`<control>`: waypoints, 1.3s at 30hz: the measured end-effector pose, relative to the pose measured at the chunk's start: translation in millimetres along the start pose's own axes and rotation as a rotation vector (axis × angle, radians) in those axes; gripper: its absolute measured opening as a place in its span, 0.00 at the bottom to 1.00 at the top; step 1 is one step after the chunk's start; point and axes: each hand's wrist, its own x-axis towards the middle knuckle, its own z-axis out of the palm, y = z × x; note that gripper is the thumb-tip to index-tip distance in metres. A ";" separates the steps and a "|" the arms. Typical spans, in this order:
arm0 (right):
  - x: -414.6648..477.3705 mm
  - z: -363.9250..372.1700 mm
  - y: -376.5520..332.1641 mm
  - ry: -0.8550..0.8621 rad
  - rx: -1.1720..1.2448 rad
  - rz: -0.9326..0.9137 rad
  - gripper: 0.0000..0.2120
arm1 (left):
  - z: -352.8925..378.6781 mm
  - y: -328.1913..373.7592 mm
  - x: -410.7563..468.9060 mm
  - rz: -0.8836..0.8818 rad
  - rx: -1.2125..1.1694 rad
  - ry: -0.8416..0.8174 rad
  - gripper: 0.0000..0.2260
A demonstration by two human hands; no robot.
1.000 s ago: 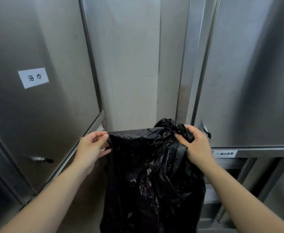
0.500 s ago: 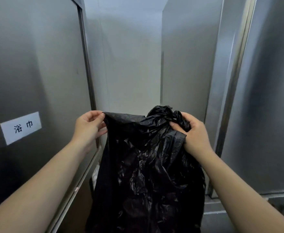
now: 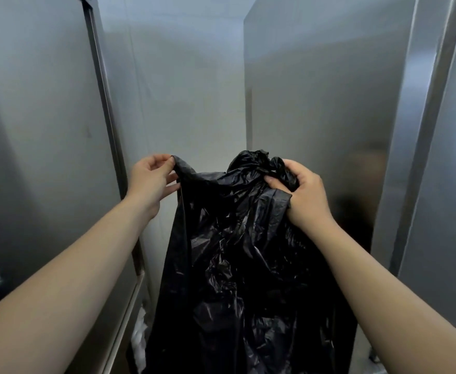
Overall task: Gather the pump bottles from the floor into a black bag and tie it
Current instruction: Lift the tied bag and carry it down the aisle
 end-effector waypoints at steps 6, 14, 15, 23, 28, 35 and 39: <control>41.7 10.8 11.4 0.024 -0.029 -0.020 0.11 | 18.1 7.4 40.4 0.029 -0.007 -0.005 0.07; 84.6 31.9 11.4 0.011 -0.020 -0.037 0.10 | 19.5 21.1 72.2 0.083 -0.007 0.031 0.07; 89.1 32.6 10.8 0.020 -0.025 -0.044 0.10 | 20.3 23.6 75.8 0.093 -0.002 0.027 0.07; 123.5 46.1 2.9 0.039 -0.032 -0.079 0.11 | 32.0 42.2 104.0 0.120 0.027 0.033 0.07; 142.5 57.4 9.5 0.063 -0.103 -0.117 0.12 | 33.8 50.2 117.2 0.155 -0.008 0.034 0.07; 78.7 85.1 87.1 0.008 -0.144 -0.055 0.11 | -16.9 -53.6 86.0 0.042 0.112 0.062 0.07; 33.0 96.0 132.3 -0.026 -0.132 0.063 0.11 | -50.3 -126.2 54.1 -0.109 0.148 0.173 0.08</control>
